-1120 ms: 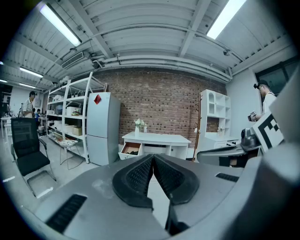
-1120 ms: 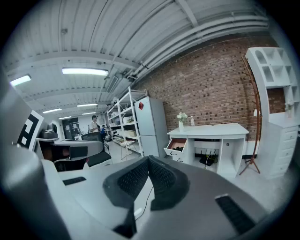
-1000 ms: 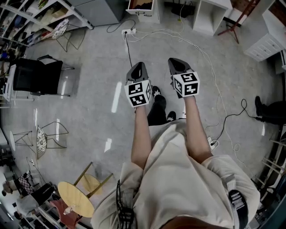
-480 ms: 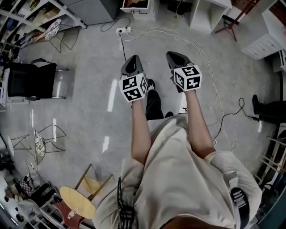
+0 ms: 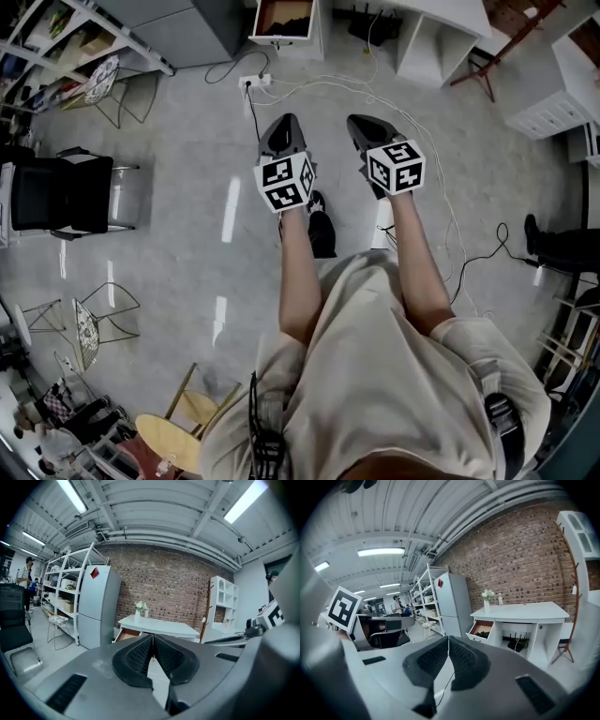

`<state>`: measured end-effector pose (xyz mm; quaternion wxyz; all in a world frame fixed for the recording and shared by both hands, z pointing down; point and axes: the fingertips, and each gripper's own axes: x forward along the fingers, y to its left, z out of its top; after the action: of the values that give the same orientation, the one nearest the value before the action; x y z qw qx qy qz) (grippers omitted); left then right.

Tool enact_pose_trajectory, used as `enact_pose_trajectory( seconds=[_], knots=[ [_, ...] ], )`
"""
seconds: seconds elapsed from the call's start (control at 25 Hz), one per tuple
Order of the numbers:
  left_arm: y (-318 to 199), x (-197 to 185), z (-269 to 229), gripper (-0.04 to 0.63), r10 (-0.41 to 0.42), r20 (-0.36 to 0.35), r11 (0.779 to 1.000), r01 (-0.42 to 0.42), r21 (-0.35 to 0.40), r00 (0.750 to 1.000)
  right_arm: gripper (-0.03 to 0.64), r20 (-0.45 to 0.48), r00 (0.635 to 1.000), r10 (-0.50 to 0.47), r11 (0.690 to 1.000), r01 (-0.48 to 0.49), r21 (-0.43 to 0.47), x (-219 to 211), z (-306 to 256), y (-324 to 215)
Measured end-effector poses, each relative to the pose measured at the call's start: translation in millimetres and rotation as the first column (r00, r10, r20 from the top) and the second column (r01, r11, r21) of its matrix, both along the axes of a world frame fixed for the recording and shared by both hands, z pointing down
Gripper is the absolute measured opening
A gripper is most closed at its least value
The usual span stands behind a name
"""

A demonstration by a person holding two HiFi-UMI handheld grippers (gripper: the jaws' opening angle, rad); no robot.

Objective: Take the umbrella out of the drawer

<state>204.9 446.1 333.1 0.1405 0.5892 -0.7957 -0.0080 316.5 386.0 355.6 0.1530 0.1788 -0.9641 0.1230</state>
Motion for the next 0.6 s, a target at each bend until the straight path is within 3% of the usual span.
enact_pose_trajectory(
  seconds=[0.6],
  knots=[
    [-138,-130,-3,0.011,0.099,-0.02,0.995,-0.099,0.009,0.995,0.069,-0.025,0.99,0.14,0.99,-0.14,-0.007,-107,1,-131]
  ],
)
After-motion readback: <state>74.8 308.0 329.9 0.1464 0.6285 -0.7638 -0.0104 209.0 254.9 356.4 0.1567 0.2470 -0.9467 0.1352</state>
